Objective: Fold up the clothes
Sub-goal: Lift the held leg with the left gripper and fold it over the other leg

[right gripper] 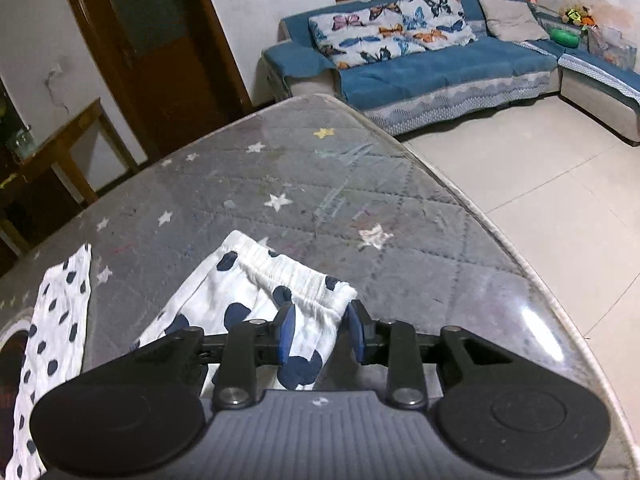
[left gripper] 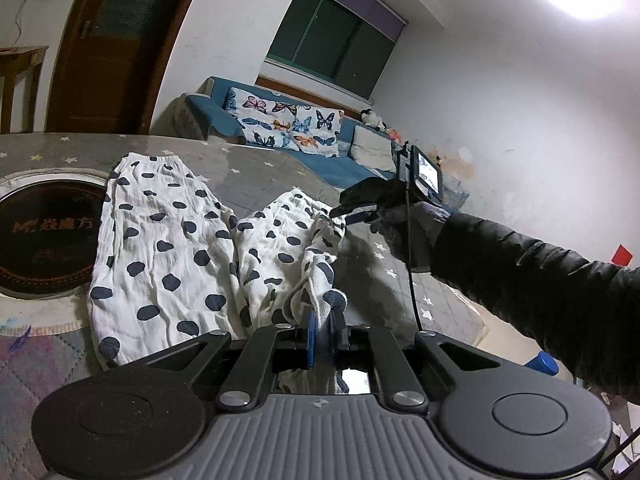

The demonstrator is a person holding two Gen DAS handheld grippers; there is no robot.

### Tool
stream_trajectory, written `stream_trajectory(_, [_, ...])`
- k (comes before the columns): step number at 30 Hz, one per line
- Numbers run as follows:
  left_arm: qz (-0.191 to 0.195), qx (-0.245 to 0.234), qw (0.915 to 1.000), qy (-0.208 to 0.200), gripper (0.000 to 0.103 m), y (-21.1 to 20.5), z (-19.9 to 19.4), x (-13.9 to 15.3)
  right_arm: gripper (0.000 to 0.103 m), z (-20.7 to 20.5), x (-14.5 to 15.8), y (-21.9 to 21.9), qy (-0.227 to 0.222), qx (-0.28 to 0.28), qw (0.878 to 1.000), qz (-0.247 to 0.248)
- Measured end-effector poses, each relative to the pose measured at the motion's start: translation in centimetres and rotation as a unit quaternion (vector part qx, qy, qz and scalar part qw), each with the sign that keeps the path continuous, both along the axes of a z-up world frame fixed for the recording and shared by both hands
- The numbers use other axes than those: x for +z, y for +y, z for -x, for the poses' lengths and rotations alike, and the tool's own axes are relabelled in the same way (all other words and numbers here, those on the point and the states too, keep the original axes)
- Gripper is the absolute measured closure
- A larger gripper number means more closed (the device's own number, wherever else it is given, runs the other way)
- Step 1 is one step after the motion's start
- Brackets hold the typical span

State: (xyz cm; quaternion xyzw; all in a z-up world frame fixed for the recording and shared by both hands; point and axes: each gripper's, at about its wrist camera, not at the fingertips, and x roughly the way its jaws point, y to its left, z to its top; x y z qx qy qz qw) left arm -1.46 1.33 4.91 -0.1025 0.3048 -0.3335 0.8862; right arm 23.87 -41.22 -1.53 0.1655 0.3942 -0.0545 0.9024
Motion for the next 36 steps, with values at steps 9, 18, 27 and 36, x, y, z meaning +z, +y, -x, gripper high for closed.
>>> stream_trajectory(9, [-0.004, 0.005, 1.0, -0.002, 0.095, 0.3, 0.2, 0.2, 0.097, -1.0, 4.3, 0.9, -0.056, -0.005, 0.998, 0.002])
stream_trajectory(18, [0.026, 0.033, 0.9991, -0.002, 0.095, 3.2, 0.0, 0.3, 0.097, -5.8, 12.3, 8.8, -0.114, 0.055, 0.992, 0.027])
stream_trajectory(27, [0.041, 0.079, 0.9959, 0.019, 0.096, 7.4, -0.4, -0.8, 0.097, -12.0, 9.8, 22.6, -0.092, 0.144, 0.983, 0.061])
stream_trajectory(36, [0.037, 0.112, 0.9919, 0.047, 0.096, 9.6, -1.2, -2.2, 0.097, -15.0, 4.3, 33.1, -0.05, 0.219, 0.971, 0.082])
